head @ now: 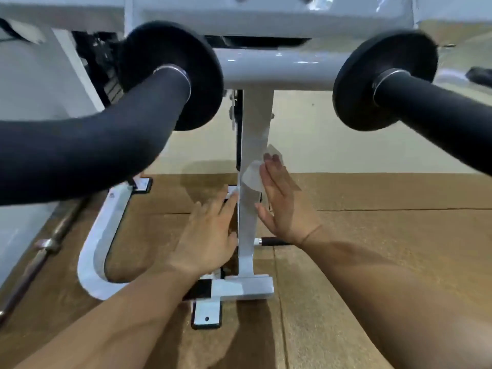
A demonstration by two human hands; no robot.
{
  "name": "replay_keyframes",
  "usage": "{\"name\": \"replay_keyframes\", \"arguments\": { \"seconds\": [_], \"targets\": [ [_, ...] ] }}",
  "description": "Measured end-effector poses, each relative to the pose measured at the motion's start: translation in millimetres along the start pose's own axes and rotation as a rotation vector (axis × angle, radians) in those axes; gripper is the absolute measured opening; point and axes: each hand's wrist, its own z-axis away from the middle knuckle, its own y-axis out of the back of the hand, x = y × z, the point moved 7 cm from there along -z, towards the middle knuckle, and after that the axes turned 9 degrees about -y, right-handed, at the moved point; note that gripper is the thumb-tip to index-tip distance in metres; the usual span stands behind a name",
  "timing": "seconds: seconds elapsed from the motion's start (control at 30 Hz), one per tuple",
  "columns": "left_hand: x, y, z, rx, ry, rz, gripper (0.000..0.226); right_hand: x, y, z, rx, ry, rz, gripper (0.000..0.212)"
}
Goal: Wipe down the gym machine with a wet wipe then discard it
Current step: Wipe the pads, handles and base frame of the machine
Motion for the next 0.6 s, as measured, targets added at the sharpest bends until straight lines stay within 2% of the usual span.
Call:
{"name": "replay_keyframes", "arguments": {
  "seconds": [0.07, 0.17, 0.37, 0.5, 0.6],
  "targets": [
    [-7.8, -7.4, -14.9, 0.100, 0.003, 0.067, 0.088, -0.5, -6.9, -11.4, 0.084, 0.083, 0.012, 0.076],
    [-22.6, -16.2, -33.6, 0.220, 0.018, 0.135, 0.083, 1.7, -20.0, -29.7, 0.097, 0.165, 0.229, 0.083],
    [-27.5, -25.3, -51.8, 0.204, -0.008, 0.393, 0.079, 10.8, -10.3, -56.5, 0.114, 0.375, 0.632, 0.089],
    [-23.1, -31.9, -56.5, 0.221, 0.013, 0.600, 0.078, -7.9, 19.0, -97.8, 0.175, 0.498, 0.725, 0.095],
    [-23.9, -41.2, -53.3, 0.267, 0.035, 0.741, 0.078, -3.5, 11.8, -93.5, 0.188, 0.449, 0.688, 0.097]
  ]
}}
